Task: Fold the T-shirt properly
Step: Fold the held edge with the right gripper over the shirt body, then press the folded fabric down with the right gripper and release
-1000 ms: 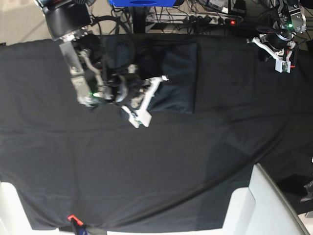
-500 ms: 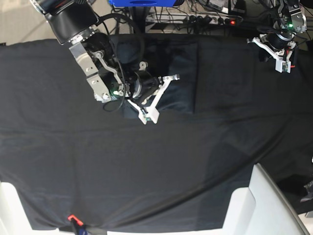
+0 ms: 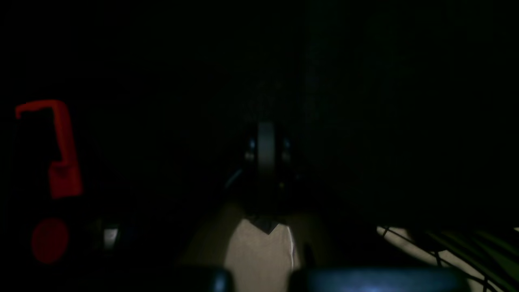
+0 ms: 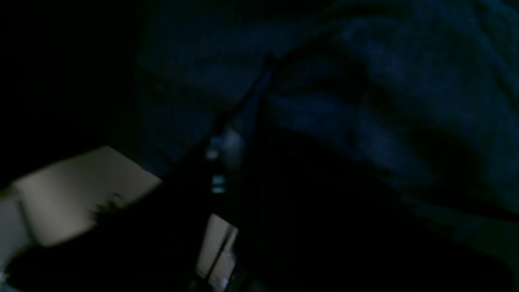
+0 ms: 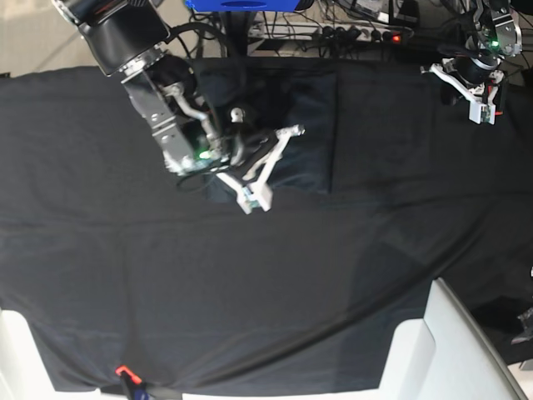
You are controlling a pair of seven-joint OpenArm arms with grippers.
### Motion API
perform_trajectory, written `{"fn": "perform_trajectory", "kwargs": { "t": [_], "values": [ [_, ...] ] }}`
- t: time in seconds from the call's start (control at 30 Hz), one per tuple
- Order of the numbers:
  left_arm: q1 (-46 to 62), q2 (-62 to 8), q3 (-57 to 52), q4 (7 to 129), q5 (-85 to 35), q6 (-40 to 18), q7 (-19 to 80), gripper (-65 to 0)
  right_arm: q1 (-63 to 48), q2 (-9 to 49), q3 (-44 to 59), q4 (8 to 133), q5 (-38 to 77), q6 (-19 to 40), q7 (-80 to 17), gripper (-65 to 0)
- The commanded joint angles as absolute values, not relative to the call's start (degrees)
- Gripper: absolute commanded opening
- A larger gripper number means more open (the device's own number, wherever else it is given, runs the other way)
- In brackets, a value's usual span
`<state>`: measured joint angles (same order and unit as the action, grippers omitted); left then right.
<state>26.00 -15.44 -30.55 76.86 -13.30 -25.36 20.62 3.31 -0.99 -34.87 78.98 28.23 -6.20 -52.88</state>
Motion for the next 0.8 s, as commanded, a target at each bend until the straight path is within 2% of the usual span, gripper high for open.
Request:
{"fn": "perform_trajectory", "kwargs": {
  "t": [0.0,0.1,0.77],
  "values": [
    [26.07,-16.31,-30.73,76.79,-13.41,-25.27,19.65,-65.0,4.79,-1.80,-36.18,79.78,29.41,-5.76,-52.35,-43.1],
    [25.27,-16.40,-30.73,75.82,-13.41,-25.27,19.65,-65.0,5.14,-1.80,-38.90,79.78,29.41,-5.76,-52.35,-36.5],
    [24.48,-16.57,-30.73,75.21,-13.41,-25.27,19.65,-65.0,14.02,-3.21,-57.54,79.96,29.58,-6.99,-56.31,-35.9]
  ]
}}
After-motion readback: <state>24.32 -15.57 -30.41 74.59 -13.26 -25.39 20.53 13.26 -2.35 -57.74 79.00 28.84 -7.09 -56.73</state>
